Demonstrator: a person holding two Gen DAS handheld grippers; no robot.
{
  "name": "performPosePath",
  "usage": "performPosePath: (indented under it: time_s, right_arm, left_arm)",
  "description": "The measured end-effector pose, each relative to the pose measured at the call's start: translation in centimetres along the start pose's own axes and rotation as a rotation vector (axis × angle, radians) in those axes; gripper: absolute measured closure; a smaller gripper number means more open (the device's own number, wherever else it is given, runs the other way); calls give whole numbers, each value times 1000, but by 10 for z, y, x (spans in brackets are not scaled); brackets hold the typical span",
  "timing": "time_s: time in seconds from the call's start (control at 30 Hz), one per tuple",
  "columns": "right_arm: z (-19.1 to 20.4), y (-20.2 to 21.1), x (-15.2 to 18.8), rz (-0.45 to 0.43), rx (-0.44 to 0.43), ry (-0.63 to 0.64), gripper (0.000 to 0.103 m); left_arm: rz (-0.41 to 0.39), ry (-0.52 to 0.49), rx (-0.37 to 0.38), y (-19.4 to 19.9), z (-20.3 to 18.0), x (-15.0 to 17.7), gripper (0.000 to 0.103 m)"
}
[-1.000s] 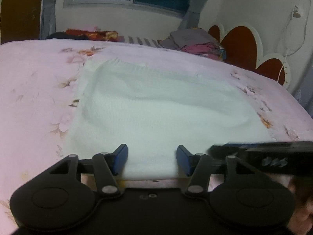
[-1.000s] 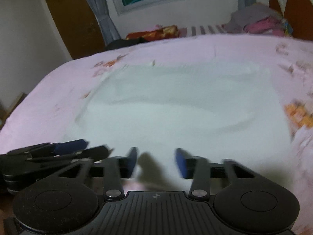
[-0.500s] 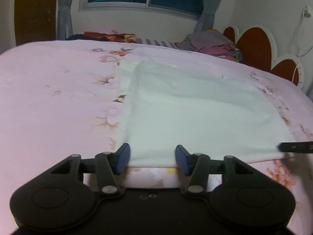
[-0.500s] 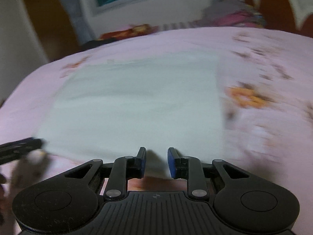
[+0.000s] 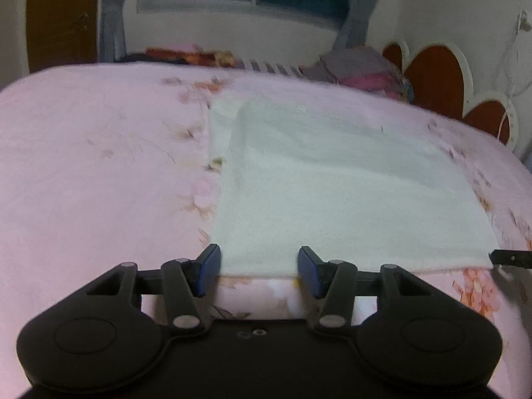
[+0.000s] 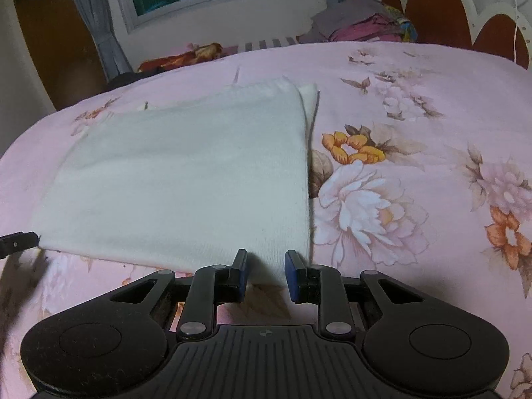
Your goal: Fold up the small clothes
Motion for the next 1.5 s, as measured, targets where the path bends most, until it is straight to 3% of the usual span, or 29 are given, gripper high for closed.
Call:
performPosePath:
  time_s: [0.1, 0.13, 0.17, 0.37, 0.43, 0.57, 0.67, 0.7, 0.73, 0.8, 0.87, 1.1, 1.5]
  right_arm:
    - [1, 8, -5, -47, -8, 5, 78]
    - [-3, 3, -3, -17, 2, -4, 78]
    - [-7, -5, 1, 20, 16, -16, 78]
    - [1, 6, -3, -38, -5, -6, 78]
    - [-3, -5, 5, 15, 20, -8, 78]
    - [1, 4, 3, -10, 18, -22, 78]
    - [8, 21, 3, -56, -27, -30, 79]
    - [12, 28, 3, -78, -49, -22, 96]
    - [16, 33, 4, -82, -67, -18, 101]
    - [21, 40, 7, -85, -84, -20, 101]
    - [26, 46, 9, -88, -107, -29, 101]
    - [42, 54, 12, -81, -147, -9, 101]
    - [55, -4, -41, -60, -171, -28, 101]
  left_arm:
    - [34, 16, -2, -6, 6, 3, 50]
    - [67, 14, -5, -12, 7, 7, 50]
    - [62, 18, 3, -13, 9, 8, 50]
    - [62, 33, -28, -8, 15, 9, 50]
    - [57, 49, -21, -8, 18, 10, 50]
    - [61, 64, -39, 3, 19, 8, 51]
    - [33, 148, 2, 19, 20, 7, 51]
    - [22, 179, 29, 25, 19, 8, 52]
    - [18, 218, 65, 30, 17, 10, 53]
    - [38, 316, 146, 34, 13, 18, 62]
    - [70, 423, 202, 32, 11, 28, 63]
    - [97, 784, 276, 3, 16, 53, 63]
    - [56, 887, 256, -48, 16, 18, 74]
Point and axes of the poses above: each gripper's, at about its wrist camera, not at the fingertips, and y roughly against the way its jaws point, z to its left, x to its underside, the point moved 6 cm from there along -y, roughly the way its jaws point, and after that the axes turned 7 degrees about -x, right-handed, at the moved point
